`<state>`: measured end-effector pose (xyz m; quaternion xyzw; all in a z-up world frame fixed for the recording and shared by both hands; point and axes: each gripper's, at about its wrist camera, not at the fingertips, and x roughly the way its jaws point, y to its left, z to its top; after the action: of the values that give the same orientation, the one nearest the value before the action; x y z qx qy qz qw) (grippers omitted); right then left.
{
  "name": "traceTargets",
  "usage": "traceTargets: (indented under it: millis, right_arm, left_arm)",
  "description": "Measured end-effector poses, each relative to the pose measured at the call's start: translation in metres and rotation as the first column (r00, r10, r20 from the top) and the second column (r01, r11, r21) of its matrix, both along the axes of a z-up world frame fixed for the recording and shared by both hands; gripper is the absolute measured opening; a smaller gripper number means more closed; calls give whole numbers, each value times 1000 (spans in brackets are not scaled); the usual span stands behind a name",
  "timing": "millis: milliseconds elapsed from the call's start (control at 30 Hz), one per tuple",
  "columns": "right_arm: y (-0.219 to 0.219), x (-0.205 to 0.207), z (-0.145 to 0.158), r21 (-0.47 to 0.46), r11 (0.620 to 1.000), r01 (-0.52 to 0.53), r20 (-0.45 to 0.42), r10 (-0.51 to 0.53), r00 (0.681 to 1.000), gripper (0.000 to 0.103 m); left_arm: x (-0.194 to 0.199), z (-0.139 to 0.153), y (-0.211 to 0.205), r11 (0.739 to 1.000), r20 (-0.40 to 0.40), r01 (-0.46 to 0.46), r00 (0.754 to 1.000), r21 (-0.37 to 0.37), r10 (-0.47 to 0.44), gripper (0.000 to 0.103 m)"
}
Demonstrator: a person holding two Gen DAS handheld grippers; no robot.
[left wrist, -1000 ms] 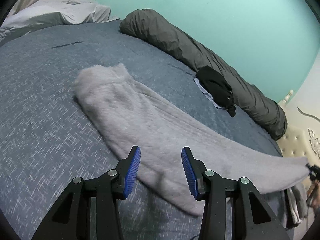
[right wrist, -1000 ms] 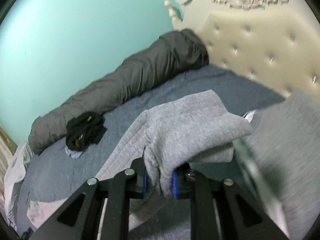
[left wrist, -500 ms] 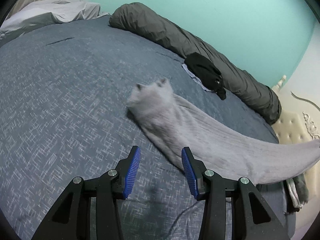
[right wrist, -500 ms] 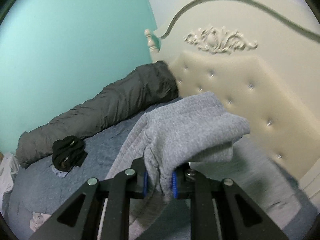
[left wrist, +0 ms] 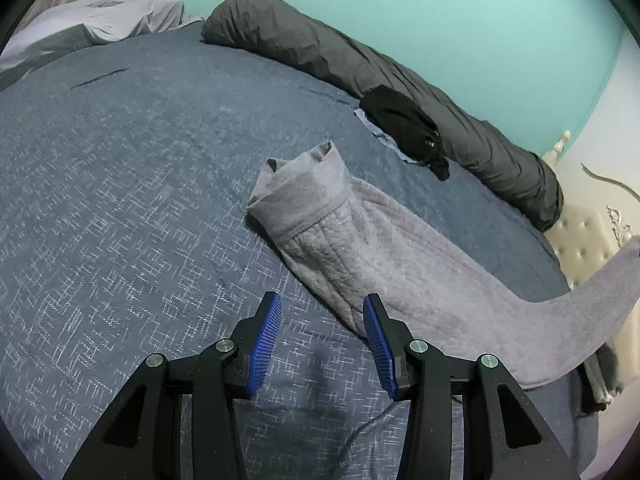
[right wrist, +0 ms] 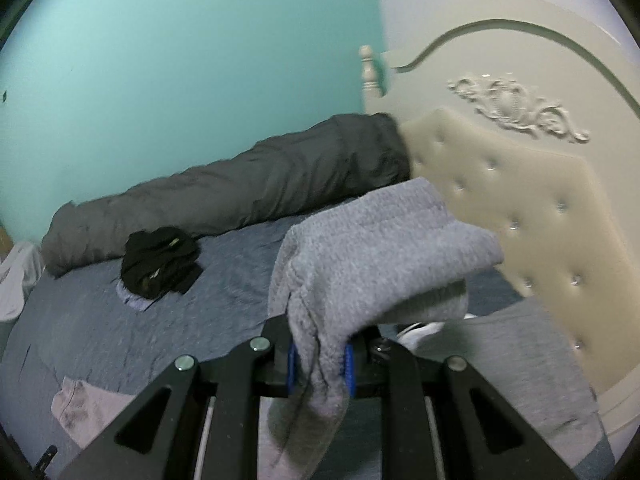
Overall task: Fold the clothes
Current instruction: 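Fold the lifted end over onto the strip and open the right gripper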
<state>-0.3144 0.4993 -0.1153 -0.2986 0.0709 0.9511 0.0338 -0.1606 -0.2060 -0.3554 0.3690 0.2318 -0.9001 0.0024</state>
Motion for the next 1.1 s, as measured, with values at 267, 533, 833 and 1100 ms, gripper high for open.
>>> traceTargets:
  millis: [267,533,833,1100]
  right_arm:
    - [-116,-18,-28,73,981,-179,54,175,983,17]
    - [-218,-26,-49,123,948,-292,108,280,954,17]
    - [-352,-20,-96,169,875,-454,214,417,883,17]
    - [-464,-17,-154,183,806,-563,308,496,812,17]
  left_arm:
    - [-7,-2,-1,1000,-3,12,1000,-1,-12,47]
    - [-7,0,-11,1000,-20,6,1000,13,-6,47]
    - [-4,0,-29,999,-26,-22,999,39,23,47]
    - [2,-3,-50,996,-28,-53,998,68,55,47]
